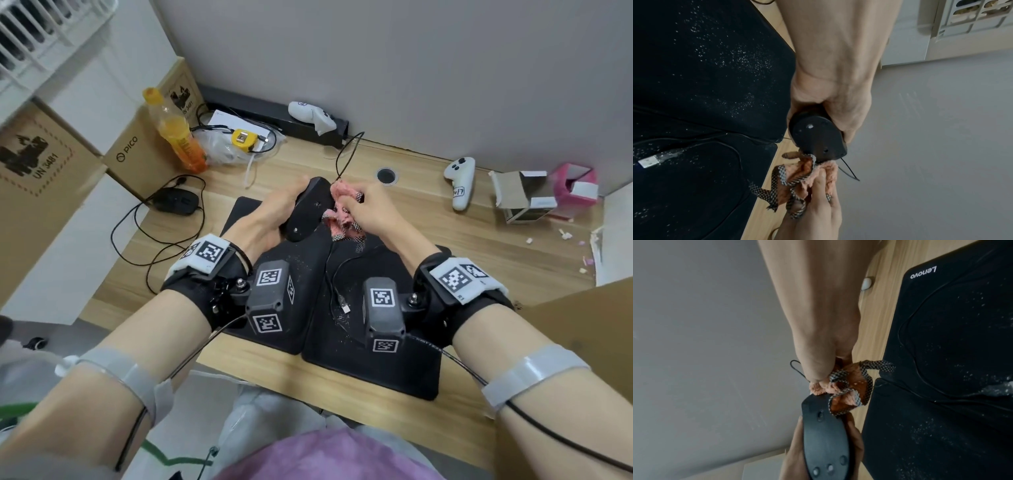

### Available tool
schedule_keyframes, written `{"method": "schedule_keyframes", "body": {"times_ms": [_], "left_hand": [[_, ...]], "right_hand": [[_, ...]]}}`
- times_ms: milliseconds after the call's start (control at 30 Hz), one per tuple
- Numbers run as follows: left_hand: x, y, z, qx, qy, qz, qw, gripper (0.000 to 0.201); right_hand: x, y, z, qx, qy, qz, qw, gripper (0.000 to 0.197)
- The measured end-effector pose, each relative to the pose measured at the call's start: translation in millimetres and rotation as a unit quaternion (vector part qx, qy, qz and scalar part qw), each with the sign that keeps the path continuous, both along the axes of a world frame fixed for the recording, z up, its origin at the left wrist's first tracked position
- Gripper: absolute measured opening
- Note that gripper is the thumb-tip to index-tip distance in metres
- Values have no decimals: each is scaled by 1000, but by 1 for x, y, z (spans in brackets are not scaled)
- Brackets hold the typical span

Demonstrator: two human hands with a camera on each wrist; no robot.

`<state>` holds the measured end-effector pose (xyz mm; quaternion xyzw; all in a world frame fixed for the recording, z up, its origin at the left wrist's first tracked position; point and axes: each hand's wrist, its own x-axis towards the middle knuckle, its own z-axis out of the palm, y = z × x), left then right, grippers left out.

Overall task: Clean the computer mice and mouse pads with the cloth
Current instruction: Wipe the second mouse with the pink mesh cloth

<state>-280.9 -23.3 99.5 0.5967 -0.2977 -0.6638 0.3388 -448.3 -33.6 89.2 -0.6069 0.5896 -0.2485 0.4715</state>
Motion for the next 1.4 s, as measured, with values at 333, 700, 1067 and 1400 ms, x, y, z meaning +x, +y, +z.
{"method": "schedule_keyframes", "body": {"times_ms": [333,700,1067,1400], "left_hand": [[-6,-3,2,33,107,44,993,36],[0,-2,3,69,126,22,989,38],[2,-3,-23,-57,-99,25,993,40],[6,-8,-35,-215,-241,-16,946,43]], "right_hand": [[-8,7,-9,48,-32,-83,995,35],[-13,0,5,-17,-38,-18,999,26],[0,-16,19,-20,12,-66,998,24],[19,-7,14,-48,-5,-16,999,19]]}}
